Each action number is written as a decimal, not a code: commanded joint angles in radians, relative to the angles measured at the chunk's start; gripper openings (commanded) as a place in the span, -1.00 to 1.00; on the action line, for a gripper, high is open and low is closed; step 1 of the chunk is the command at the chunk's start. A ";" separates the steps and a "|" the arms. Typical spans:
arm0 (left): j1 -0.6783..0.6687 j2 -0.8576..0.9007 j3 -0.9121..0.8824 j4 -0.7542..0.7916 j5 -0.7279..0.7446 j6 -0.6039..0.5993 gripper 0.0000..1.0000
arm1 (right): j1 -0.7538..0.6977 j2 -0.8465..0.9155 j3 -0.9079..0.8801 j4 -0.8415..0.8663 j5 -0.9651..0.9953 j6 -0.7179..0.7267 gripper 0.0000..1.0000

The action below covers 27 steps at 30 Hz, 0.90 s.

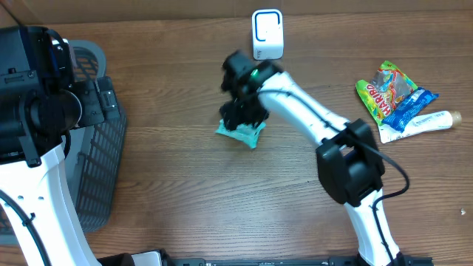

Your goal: Scan the item barcode

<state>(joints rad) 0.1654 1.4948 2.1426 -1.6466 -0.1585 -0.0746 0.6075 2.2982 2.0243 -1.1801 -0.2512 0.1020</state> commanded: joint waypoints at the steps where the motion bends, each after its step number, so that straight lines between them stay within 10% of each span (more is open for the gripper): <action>1: 0.004 0.004 0.018 0.001 -0.006 0.011 0.99 | -0.024 -0.003 0.134 -0.037 -0.088 -0.055 0.44; 10: 0.004 0.004 0.018 0.001 -0.006 0.011 0.99 | -0.025 0.007 0.082 -0.023 -0.163 0.144 0.45; 17: 0.004 0.004 0.018 0.001 -0.006 0.011 0.99 | -0.024 0.007 -0.087 0.115 -0.163 0.262 -0.45; 27: 0.004 0.004 0.018 0.001 -0.006 0.011 0.99 | -0.026 0.007 -0.284 0.285 -0.081 0.229 -0.70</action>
<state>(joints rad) 0.1654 1.4948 2.1426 -1.6466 -0.1585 -0.0746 0.5766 2.2875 1.7939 -0.9043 -0.4133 0.3462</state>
